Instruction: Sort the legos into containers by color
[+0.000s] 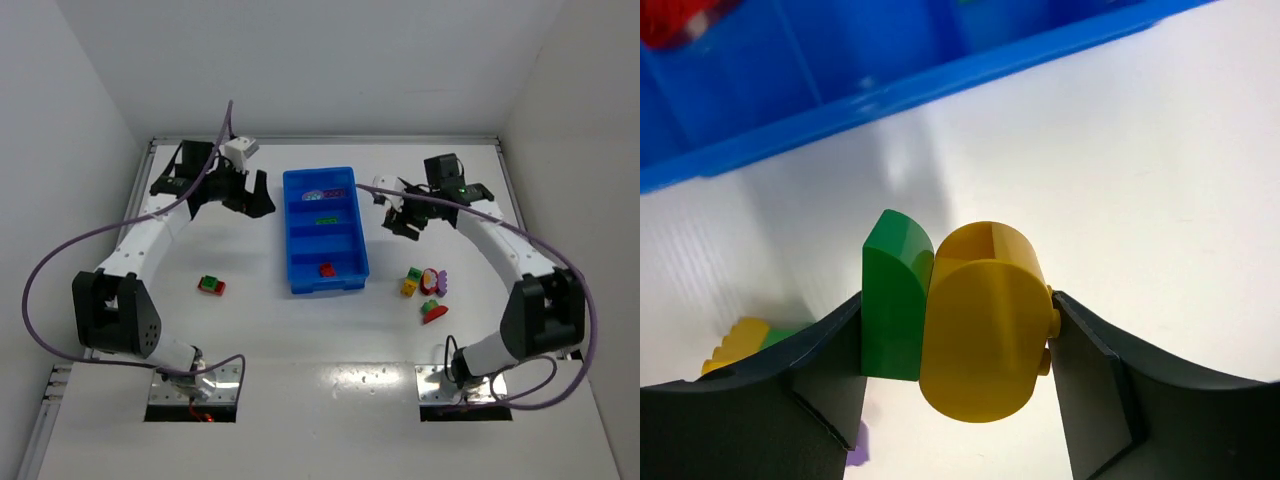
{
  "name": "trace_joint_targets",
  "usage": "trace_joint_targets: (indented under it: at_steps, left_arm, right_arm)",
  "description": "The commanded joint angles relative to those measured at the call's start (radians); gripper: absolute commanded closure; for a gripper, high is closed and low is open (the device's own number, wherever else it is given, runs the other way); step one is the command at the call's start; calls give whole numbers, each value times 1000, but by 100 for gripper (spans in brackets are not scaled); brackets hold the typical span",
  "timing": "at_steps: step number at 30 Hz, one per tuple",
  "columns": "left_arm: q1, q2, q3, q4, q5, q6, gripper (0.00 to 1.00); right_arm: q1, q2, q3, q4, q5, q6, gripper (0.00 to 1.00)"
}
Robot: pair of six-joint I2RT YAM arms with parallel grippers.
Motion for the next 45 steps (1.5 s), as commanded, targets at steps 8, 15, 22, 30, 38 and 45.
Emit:
trace_joint_targets:
  at_steps: [8,15,22,30,38,45]
  left_arm:
    - [-58,51,118,21,430,-276,2]
    - [-88,69,151,43,372,-325,2]
    - [-88,60,126,43,306,-335,2]
    - [-28,29,105,43,320,-335,2]
    - [-28,29,96,34,347,-325,7]
    - [-19,49,96,4,389,-305,22]
  right_arm:
    - [90,-99,42,217,-158,150,66]
    - [189,-10,159,226,-212,150,66]
    - [327,122,320,249,-203,159,66]
    - [440,248,434,276,-172,168,66]
    - [480,303,486,296,-138,168,66]
    - [480,313,477,361,-48,199,67]
